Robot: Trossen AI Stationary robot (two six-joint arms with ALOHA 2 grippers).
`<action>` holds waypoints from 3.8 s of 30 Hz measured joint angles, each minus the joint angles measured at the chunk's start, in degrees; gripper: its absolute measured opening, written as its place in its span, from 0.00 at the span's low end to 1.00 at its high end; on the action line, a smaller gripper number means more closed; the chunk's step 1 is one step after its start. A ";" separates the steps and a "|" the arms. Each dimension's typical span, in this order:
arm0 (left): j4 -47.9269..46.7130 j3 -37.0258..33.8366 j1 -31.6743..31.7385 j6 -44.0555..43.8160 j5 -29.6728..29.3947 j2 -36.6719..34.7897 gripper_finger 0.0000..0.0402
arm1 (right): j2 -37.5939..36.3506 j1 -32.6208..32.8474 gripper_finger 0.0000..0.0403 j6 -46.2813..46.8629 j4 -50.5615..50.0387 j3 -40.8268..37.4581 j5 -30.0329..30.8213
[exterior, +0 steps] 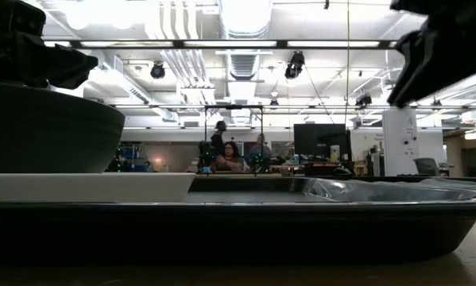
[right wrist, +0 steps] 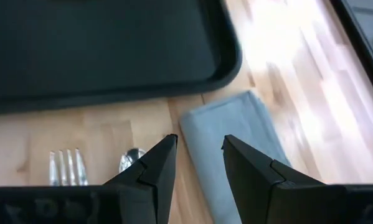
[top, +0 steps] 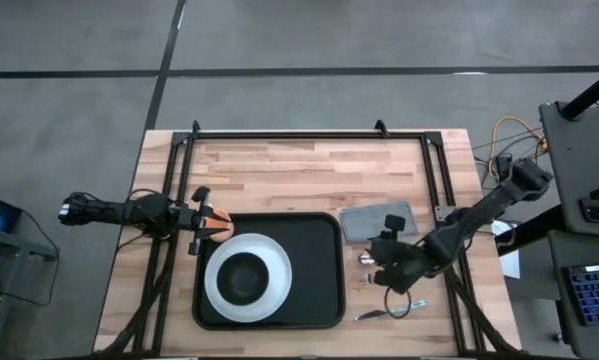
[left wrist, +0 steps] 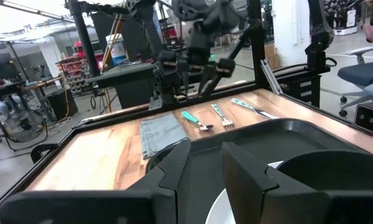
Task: Set up tray
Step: Put the gray napkin to the right of the white plate on the black tray
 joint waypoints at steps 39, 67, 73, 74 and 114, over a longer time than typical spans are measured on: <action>0.02 0.02 0.00 0.00 0.00 0.00 0.18 | 16.49 -5.46 0.62 -2.92 -2.35 4.63 -0.97; 0.02 0.02 -0.01 0.02 0.00 0.00 0.18 | 17.85 -12.05 0.58 -12.68 6.50 4.37 -9.40; 0.02 0.02 0.00 0.00 -0.01 0.00 0.18 | 22.00 -13.10 0.58 -12.99 7.14 4.55 -9.73; 0.02 0.02 0.00 0.02 0.02 0.00 0.18 | 22.89 -13.49 0.58 -13.46 7.54 4.80 -9.70; 0.04 0.02 0.00 0.02 -0.02 0.74 0.18 | 24.10 -17.79 0.70 -13.07 -1.26 9.20 -15.39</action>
